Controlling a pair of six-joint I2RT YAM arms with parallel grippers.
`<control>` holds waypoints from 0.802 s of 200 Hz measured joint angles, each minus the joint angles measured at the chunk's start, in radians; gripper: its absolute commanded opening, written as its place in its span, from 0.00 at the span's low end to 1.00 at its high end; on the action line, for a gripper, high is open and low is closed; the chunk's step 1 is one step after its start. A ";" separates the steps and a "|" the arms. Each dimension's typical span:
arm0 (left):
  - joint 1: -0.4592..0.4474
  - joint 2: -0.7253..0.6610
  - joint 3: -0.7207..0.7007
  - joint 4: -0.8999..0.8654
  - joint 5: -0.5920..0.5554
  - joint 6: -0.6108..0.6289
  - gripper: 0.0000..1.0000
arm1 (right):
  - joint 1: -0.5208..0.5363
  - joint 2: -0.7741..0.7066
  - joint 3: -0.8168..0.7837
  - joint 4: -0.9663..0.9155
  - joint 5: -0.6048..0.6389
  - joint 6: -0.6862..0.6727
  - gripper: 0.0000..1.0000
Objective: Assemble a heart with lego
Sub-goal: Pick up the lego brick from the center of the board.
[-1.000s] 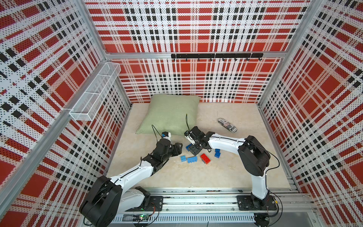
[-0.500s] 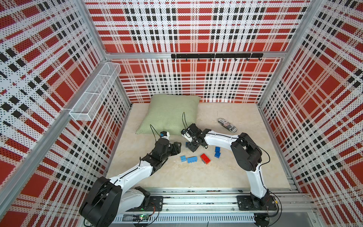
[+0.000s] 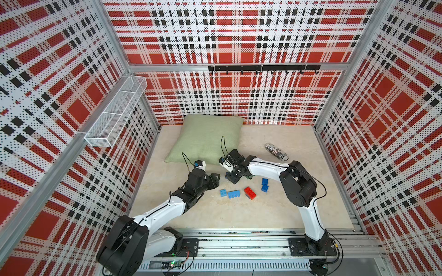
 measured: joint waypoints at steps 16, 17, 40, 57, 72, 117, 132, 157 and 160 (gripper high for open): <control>0.000 0.000 -0.002 0.003 0.002 0.000 0.70 | 0.000 0.000 0.000 -0.001 -0.004 0.001 0.38; 0.000 0.000 -0.002 0.003 0.002 0.000 0.70 | 0.000 0.000 0.000 -0.001 -0.005 0.004 0.37; 0.000 0.000 -0.003 0.006 0.006 0.000 0.70 | 0.002 -0.002 0.000 -0.007 -0.009 0.011 0.35; 0.000 -0.004 -0.004 0.007 0.006 -0.001 0.70 | 0.005 -0.010 -0.002 -0.014 -0.010 0.027 0.35; 0.000 -0.015 -0.010 0.007 0.006 -0.002 0.70 | 0.009 -0.039 -0.019 -0.018 -0.013 0.050 0.35; 0.000 -0.043 -0.021 0.007 0.028 -0.005 0.70 | 0.020 -0.242 -0.161 -0.031 -0.015 0.156 0.35; 0.000 -0.053 -0.029 0.007 0.037 -0.008 0.70 | 0.020 -0.322 -0.220 -0.039 -0.008 0.199 0.35; -0.012 -0.067 -0.039 0.006 0.051 -0.016 0.70 | 0.032 -0.437 -0.306 -0.072 0.021 0.285 0.35; -0.016 -0.069 -0.039 0.006 0.052 -0.017 0.70 | 0.035 -0.447 -0.312 -0.078 0.026 0.298 0.35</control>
